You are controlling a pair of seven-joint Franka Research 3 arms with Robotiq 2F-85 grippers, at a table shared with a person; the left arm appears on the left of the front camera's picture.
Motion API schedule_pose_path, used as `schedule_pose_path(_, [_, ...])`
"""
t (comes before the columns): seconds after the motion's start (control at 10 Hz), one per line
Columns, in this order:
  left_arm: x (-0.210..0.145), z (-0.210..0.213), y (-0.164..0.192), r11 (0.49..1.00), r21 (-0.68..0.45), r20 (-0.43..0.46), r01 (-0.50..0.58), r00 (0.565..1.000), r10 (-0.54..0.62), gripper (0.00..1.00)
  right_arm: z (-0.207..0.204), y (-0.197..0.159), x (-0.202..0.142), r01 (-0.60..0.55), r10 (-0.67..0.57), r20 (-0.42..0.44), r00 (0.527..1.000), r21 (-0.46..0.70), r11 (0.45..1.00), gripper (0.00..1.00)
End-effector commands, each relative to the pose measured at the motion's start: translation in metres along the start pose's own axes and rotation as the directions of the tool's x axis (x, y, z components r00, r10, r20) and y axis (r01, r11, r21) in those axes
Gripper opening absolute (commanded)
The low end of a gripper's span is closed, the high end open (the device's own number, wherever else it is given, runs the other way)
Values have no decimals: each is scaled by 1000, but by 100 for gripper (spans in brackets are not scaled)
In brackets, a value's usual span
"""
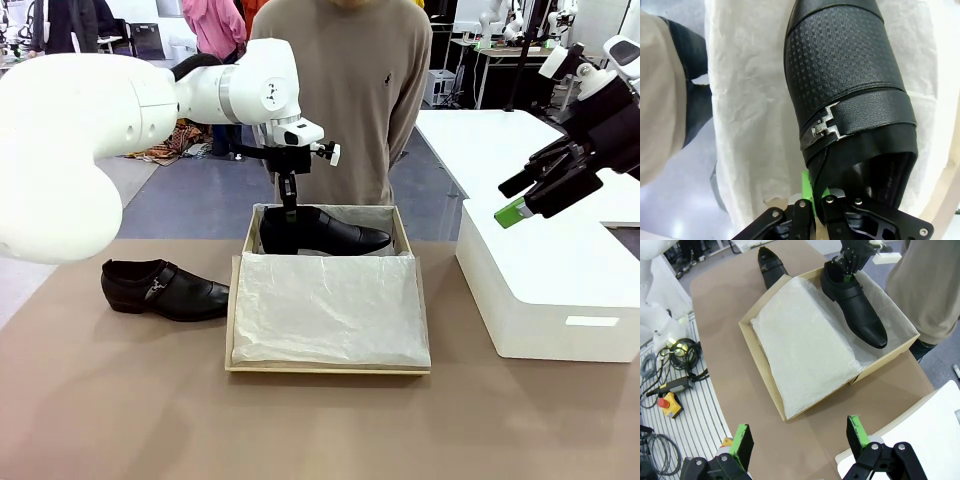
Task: Pack the shoes into the box.
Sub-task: Place one shoe of the Shoes into the Shoes Box.
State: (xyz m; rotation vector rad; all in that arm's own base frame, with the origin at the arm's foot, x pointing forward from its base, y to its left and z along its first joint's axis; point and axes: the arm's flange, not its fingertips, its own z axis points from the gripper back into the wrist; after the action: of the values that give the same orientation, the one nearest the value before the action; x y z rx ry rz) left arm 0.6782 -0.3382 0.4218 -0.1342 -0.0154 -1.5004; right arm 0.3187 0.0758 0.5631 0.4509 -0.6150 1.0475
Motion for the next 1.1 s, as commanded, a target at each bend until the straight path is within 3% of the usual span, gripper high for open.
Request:
schedule_pose_path(0.0, [6, 3, 10, 999, 12, -29, -31, 999, 32, 0, -1, 0, 2, -9, 9, 24, 1000, 16, 1000, 100])
schedule_pose_path(0.6, [4, -16, 13, 999, 0, -30, -34, 999, 34, 0, -1, 0, 2, -9, 9, 24, 1000, 16, 1000, 100])
schedule_pose_path(0.7, [5, -16, 13, 1000, -7, -25, -30, 999, 30, 12, -1, 0, 2, -9, 9, 24, 1000, 16, 1000, 100])
schedule_pose_path(1.0, [2, -13, 11, 999, -12, -12, -30, 999, 30, 70, -1, 0, 2, -9, 9, 24, 1000, 16, 1000, 100])
